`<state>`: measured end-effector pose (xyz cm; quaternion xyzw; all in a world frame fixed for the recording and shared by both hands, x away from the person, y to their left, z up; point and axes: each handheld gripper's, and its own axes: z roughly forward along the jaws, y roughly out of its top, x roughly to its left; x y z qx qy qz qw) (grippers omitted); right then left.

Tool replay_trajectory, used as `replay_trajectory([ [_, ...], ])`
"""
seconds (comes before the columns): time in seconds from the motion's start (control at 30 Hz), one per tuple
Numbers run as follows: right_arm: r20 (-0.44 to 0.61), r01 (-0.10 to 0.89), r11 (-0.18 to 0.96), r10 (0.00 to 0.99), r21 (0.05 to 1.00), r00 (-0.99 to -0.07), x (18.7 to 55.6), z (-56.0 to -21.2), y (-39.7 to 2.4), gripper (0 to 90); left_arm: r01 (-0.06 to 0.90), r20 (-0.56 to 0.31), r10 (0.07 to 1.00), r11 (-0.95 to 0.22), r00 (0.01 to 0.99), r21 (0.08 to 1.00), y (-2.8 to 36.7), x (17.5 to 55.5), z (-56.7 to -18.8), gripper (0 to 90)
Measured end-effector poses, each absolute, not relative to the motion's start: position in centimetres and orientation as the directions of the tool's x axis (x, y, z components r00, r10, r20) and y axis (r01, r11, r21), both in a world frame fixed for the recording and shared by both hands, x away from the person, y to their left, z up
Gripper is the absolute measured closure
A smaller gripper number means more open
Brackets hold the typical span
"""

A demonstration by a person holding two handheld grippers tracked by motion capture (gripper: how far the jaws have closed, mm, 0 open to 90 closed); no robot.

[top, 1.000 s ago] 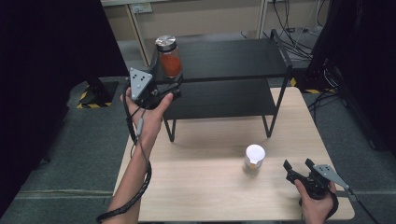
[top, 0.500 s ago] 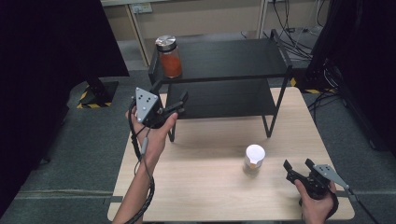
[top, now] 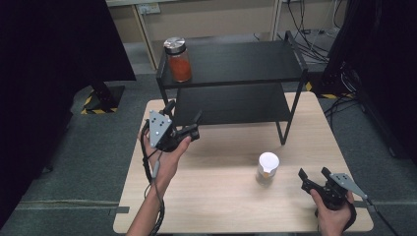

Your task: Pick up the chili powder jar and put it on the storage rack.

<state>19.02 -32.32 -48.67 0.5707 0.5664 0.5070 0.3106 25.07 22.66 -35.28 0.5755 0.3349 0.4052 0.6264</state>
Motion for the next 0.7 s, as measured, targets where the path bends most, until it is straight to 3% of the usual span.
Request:
replay_trajectory([
  [0.7, 0.222, 0.33, -0.161, 0.962, 0.93, -0.156, 19.0, -48.7, -32.3, 10.0, -0.091, 0.044, 0.881, -0.001, 0.471, 0.996, 23.0, 23.4, -40.5, 10.8],
])
